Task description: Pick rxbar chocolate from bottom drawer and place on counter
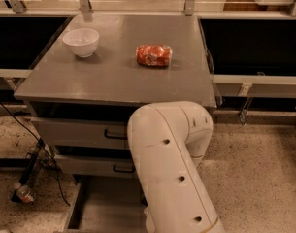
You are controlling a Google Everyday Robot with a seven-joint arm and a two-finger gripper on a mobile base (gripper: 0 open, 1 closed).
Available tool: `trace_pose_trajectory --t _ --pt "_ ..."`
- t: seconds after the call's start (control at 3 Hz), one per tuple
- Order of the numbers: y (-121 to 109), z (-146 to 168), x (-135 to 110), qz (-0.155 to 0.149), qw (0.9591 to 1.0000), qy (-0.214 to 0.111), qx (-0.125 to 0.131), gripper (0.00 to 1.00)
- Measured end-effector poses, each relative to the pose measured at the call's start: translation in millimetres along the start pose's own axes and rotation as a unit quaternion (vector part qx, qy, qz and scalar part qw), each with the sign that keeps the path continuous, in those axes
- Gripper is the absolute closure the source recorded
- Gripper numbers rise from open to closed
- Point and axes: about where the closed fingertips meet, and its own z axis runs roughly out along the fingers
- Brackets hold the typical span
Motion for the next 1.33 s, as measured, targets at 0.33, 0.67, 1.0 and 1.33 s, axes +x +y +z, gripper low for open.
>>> trace_pose_trajectory --t 0.33,0.67,1.0,1.33 --pt "-29.0 -12.2 33.1 0.026 0.9988 0.030 0.030 1.00" --pt "-52.2 -15.6 67.2 0.048 0.9949 0.069 0.055 1.00" --pt "-52.1 -15.7 67.0 0.048 0.9949 0.068 0.055 1.00" --pt "-50.4 -24.2 52.5 0.048 0.9958 0.053 0.056 1.00"
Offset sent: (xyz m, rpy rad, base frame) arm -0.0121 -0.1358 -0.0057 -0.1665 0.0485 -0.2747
